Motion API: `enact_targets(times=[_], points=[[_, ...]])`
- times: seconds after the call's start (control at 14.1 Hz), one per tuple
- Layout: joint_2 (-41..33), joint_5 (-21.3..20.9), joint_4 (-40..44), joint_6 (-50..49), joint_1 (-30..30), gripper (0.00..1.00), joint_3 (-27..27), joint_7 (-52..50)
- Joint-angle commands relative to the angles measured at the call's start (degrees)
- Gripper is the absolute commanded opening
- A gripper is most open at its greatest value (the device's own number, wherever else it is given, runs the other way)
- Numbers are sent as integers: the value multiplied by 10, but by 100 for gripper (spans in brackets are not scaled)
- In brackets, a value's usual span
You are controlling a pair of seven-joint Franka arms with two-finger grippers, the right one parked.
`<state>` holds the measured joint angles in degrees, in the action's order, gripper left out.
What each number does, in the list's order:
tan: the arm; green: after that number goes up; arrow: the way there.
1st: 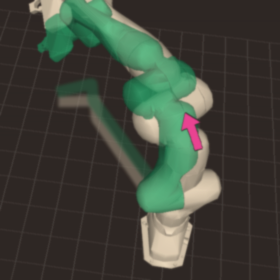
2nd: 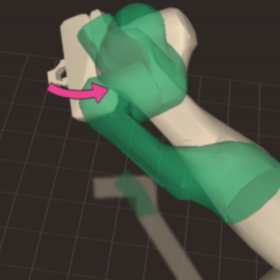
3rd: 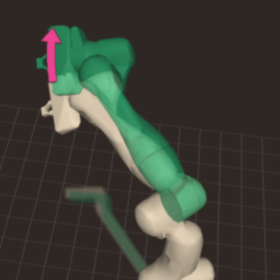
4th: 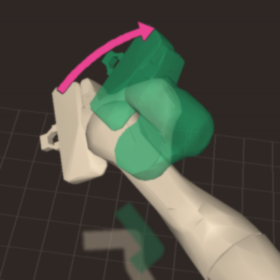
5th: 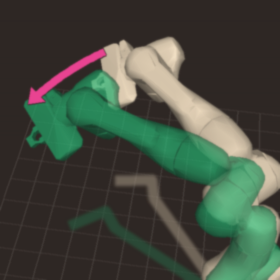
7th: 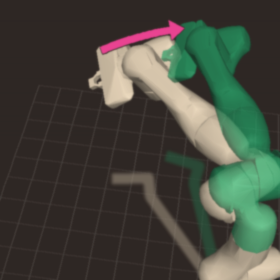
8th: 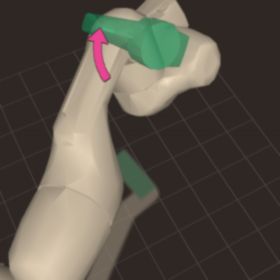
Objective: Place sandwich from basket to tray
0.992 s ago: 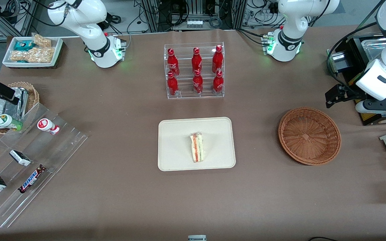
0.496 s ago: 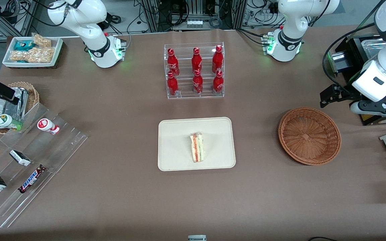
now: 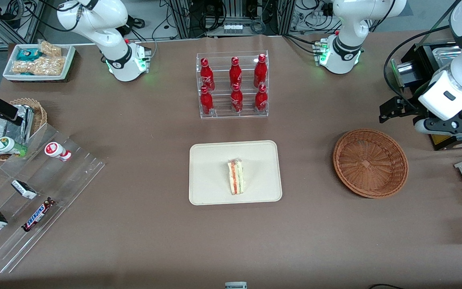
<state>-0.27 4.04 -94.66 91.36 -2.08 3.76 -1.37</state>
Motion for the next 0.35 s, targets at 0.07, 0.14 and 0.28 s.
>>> enact_targets(times=[0.07, 0.14, 0.28], points=[[2, 1, 13, -16, -5, 100, -3, -1], [2, 1, 13, -16, -6, 100, -3, -2], [2, 1, 13, -16, -6, 100, -3, -2]])
